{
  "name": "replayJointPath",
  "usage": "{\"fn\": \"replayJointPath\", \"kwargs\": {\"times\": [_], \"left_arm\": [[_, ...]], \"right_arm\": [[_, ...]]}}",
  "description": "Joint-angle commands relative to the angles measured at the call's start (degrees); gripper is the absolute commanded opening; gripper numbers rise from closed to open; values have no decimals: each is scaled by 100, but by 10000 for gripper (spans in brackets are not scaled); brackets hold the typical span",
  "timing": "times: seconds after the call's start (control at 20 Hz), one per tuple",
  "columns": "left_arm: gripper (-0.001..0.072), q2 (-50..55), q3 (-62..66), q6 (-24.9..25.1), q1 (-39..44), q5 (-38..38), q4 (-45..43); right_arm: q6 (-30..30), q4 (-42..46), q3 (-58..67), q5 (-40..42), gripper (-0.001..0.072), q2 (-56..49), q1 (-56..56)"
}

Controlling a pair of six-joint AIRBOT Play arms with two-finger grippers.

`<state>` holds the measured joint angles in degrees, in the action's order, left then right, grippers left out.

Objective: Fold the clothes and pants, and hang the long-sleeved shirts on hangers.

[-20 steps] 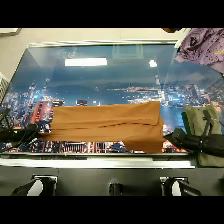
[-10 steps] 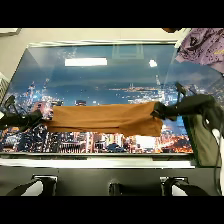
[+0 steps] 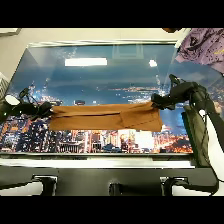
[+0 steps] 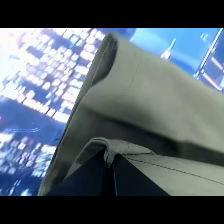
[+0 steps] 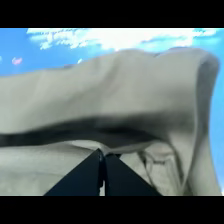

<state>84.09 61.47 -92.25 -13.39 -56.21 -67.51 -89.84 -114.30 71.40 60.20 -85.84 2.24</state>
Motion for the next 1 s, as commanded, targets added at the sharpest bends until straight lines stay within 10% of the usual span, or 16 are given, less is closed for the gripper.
{"fn": "replayJointPath", "kwargs": {"times": [0.0,0.25,0.45,0.75,0.95], "left_arm": [[13,389,297,186,177,59,-7],[64,623,313,173,278,146,2],[541,592,638,46,199,-136,-7],[541,396,1281,48,17,-579,-70],[541,306,1311,46,20,-590,-68]], "right_arm": [[125,243,57,-369,24,-83,-7],[186,179,55,-461,34,-459,-7],[63,-142,501,302,399,-481,271],[-1102,-946,1064,1827,642,-627,2020],[-1628,-1434,1036,1993,647,-1215,2269]]}}
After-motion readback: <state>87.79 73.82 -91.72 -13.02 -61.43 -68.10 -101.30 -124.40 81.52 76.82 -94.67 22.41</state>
